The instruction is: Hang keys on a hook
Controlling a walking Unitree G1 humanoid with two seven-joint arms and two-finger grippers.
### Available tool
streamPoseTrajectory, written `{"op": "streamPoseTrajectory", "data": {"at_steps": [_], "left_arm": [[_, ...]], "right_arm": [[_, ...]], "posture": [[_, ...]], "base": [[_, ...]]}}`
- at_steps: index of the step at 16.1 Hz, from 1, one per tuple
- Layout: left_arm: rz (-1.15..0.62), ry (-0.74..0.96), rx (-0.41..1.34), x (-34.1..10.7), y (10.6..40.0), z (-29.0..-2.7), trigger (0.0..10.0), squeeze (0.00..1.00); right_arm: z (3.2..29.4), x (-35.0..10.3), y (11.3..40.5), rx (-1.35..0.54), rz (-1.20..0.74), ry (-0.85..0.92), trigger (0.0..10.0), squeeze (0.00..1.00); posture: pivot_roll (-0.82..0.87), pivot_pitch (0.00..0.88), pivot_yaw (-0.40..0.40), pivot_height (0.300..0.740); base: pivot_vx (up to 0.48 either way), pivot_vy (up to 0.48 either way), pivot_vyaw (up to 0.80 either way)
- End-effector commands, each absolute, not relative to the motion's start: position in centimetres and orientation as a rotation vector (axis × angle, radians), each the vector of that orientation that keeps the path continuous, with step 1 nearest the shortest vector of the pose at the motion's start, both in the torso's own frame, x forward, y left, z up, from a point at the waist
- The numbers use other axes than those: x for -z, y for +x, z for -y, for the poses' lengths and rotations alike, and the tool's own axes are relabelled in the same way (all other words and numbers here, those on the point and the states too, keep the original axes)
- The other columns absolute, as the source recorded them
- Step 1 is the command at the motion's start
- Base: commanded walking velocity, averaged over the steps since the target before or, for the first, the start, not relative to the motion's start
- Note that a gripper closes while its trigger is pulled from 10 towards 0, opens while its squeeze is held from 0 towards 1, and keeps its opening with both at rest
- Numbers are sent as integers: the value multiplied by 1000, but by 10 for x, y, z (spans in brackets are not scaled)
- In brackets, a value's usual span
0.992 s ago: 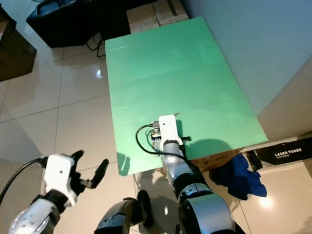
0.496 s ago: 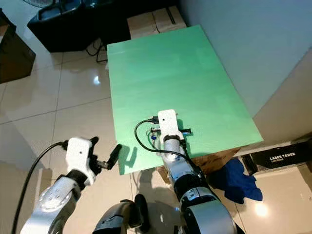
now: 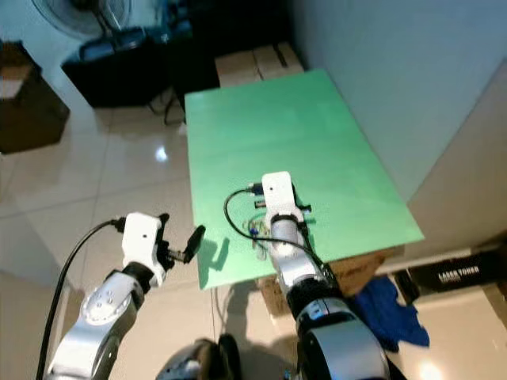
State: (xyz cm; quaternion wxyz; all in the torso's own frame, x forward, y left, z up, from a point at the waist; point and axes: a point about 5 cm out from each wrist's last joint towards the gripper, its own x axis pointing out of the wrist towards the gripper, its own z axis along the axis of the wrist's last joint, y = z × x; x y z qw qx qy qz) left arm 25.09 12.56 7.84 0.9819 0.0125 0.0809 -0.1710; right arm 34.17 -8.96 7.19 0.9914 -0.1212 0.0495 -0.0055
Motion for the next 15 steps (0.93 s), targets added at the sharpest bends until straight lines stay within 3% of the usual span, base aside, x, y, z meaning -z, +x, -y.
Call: {"op": "streamPoseTrajectory", "data": {"at_steps": [1, 2, 3, 8, 12, 13, 15], "left_arm": [[-174, 50, 330, -75, 252, -132, 10000, 0], [-172, 60, 339, -75, 254, -131, 10000, 0], [-170, 66, 341, -75, 256, -131, 10000, 0], [-167, 94, 354, -72, 262, -128, 10000, 0], [-168, 107, 351, -68, 269, -125, 10000, 0], [-157, 79, 294, -67, 277, -132, 10000, 0], [-141, -10, 202, -70, 286, -148, 10000, 0]], "right_arm": [[83, -75, 343, -7, -94, -236, 10000, 1000], [82, -76, 344, -2, -99, -242, 10000, 1000], [80, -77, 345, -17, -101, -241, 10000, 0], [80, -77, 345, -18, -104, -236, 10000, 0], [80, -76, 344, -34, -100, -181, 10000, 0], [93, -78, 338, -31, -50, -78, 10000, 0], [126, -79, 321, -36, 21, -40, 10000, 0]], "posture": [[-118, 79, 178, 740], [-120, 76, 184, 740], [-121, 75, 186, 740], [-128, 61, 189, 740], [-130, 2, 159, 740], [-140, 0, 128, 740], [-169, 0, 116, 740]], "base": [[0, 0, 0], [0, 0, 0], [0, 0, 0], [0, 0, 0], [360, 0, 0], [0, 0, 0], [0, 0, 0]]}}
